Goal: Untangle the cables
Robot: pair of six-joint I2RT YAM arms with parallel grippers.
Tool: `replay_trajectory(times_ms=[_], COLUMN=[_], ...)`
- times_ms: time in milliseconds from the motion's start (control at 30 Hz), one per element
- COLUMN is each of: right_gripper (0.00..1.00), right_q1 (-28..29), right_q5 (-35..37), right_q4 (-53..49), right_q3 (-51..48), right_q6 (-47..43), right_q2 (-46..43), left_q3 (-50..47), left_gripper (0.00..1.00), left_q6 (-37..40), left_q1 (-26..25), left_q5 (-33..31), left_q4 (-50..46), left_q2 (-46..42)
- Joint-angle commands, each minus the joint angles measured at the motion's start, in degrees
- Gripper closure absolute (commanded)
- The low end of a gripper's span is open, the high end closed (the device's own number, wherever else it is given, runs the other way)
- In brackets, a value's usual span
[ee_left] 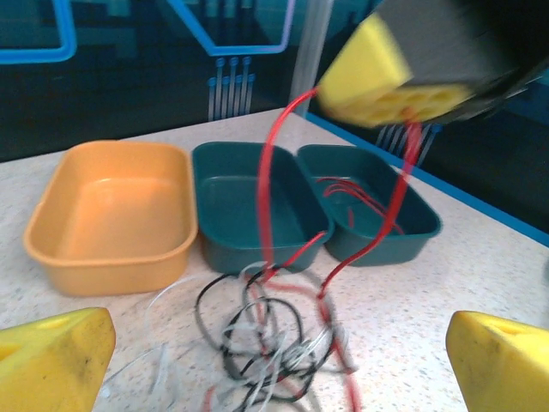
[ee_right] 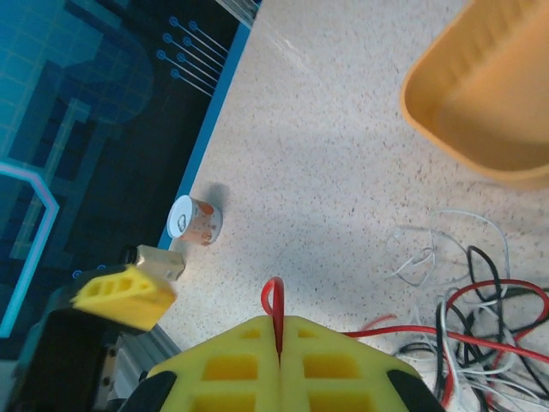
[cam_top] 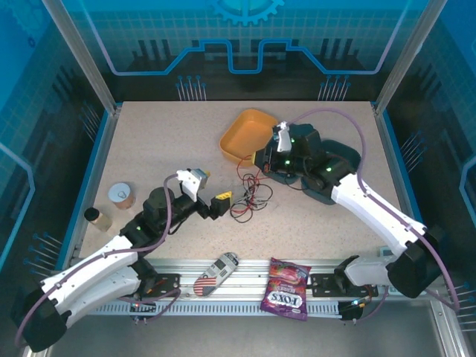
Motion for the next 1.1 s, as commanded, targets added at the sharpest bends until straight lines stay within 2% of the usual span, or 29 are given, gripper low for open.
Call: replay_trajectory(times_ms=[0,233,467,600,800,933,1067], right_gripper=[1.0,1.0,1.0,1.0,1.0,1.0,1.0], right_q1=[-0.5,0.8,3.6,4.7,6.9,7.8,9.3], right_q5=[2.4,2.3,2.0,1.5,1.5,0.4,-0.5], right_q4=[-6.1,-8.8,-10.7,-11.1,-11.4,-10.8,-9.3], right_q3=[4.5,9.6,16.4,19.8,23.8,25.6,27.9], right_q6=[-5.1,-7.7,-10.0,-10.9,-11.7,-11.3,-10.8], right_q2=[-2.7,-3.1,2.2,6.1,11.7,14.6,17.2], left_q3=[-0.5,-0.2,0.3,-1.2,-4.4,-6.3,-4.5], left_gripper=[0.01,0.01,0.01,0.01,0.01,0.01,0.01], left_q6=[-3.8,-7.3,-9.8,-10.6,-14.3,-13.3,-12.5], left_q1=[0.0,0.0,0.0,0.0,-0.1,0.0,0.0], left_q5=[-6.2,-2.2,1.1,1.7,-6.3,-5.4,-4.9], left_q4=[-0.3,2.9,7.1,10.1,9.0,8.5,3.8], left_q2=[1.3,7.8,12.1,9.8,2.4,-1.4,1.2])
